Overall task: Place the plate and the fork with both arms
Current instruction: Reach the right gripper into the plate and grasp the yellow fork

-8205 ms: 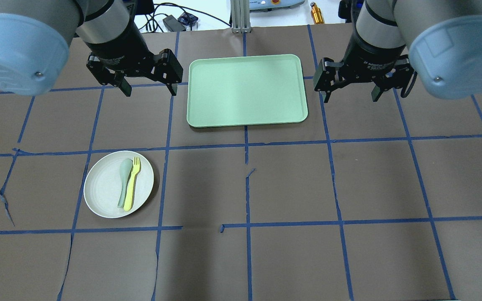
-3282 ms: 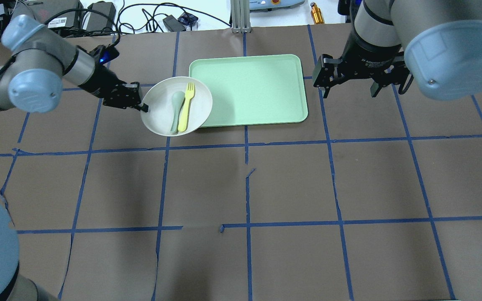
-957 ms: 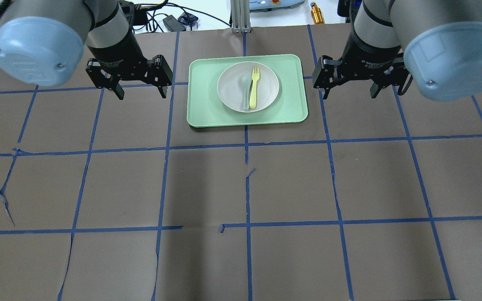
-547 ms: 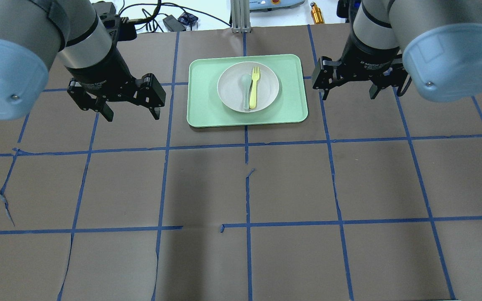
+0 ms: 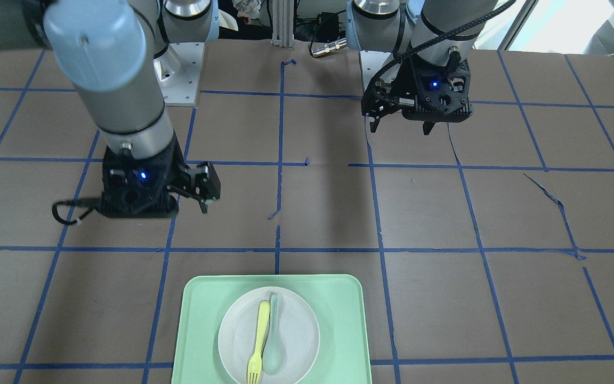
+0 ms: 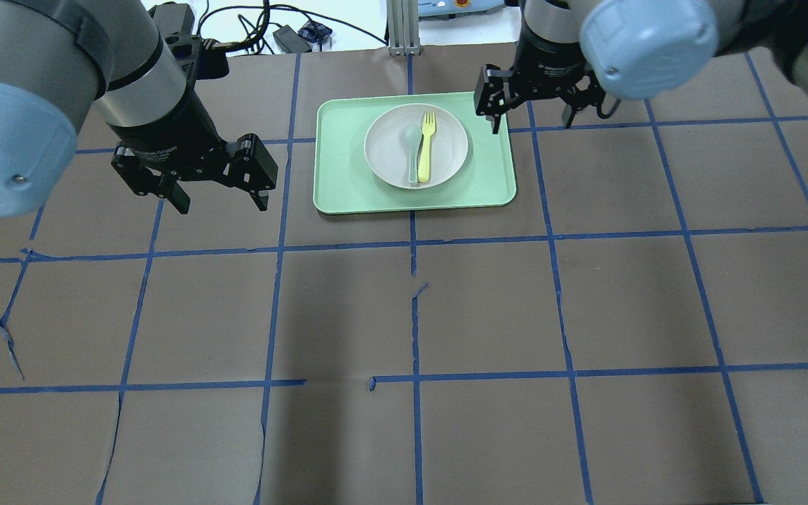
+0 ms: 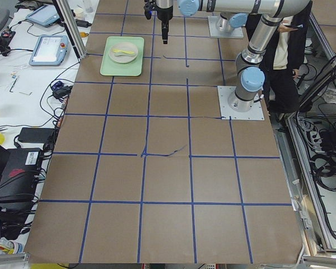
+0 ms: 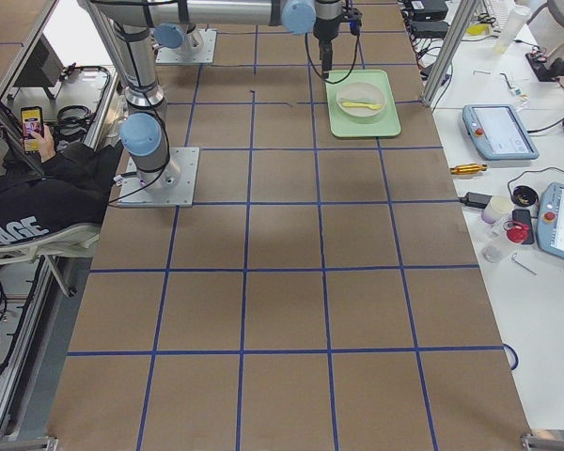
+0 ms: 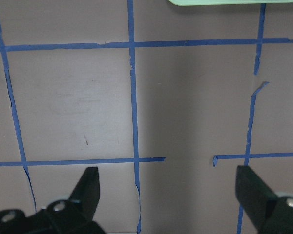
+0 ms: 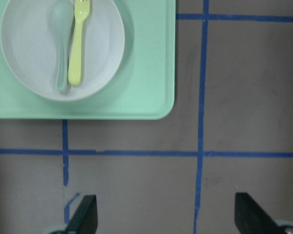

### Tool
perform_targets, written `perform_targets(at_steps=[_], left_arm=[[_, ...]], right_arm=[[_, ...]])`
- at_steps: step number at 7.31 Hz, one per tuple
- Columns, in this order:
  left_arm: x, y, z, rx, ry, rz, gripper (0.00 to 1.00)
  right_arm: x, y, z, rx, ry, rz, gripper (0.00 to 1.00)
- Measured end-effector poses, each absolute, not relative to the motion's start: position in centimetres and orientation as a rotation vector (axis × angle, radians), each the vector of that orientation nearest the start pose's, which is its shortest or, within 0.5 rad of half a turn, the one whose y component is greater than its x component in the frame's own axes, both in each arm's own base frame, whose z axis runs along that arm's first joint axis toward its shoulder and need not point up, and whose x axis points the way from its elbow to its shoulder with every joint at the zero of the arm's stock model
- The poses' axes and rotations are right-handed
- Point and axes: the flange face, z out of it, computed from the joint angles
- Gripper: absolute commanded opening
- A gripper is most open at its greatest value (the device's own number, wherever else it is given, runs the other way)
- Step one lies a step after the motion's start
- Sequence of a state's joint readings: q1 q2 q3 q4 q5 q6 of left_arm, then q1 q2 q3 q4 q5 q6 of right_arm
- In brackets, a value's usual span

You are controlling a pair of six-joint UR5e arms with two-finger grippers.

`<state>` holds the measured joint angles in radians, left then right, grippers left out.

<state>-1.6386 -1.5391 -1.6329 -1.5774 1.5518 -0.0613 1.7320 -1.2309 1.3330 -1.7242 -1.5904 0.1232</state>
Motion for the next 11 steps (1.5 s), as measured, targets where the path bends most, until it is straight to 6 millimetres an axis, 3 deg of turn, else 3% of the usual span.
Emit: perform_targets(at_steps=[1,2,3,5,7,8,11], left_arm=[[-16.7,-46.5,46.9,0.007,3.157,0.072,1.00],[-16.7,-46.5,46.5,0.006,3.157,0.082,1.00],[-16.8,-46.4,46.2,0.006,3.156,0.089,1.00],[-16.8,-46.8,45.6,0.010,3.157,0.081,1.00],[-16.8,-47.1,45.0,0.008,3.157,0.077,1.00],[-16.7,-47.1,44.6,0.007,3.158,0.074,1.00],[-16.8,-47.2,44.0,0.007,3.159,0.057,1.00]], right_arm=[[25.5,-65.5,40.3,-0.045,3.149,-0.079,0.96],[27.5,-69.0,36.8,0.013,3.127,-0.085,0.92],[29.5,-71.1,33.1,0.063,3.088,-0.098,0.86],[31.8,-72.4,28.2,0.090,3.063,-0.103,0.85],[32.0,-73.4,24.5,0.091,3.084,-0.122,0.78],[31.9,-73.6,23.2,0.094,3.102,-0.123,0.68],[31.5,-73.4,21.8,0.105,3.132,-0.105,0.71]])
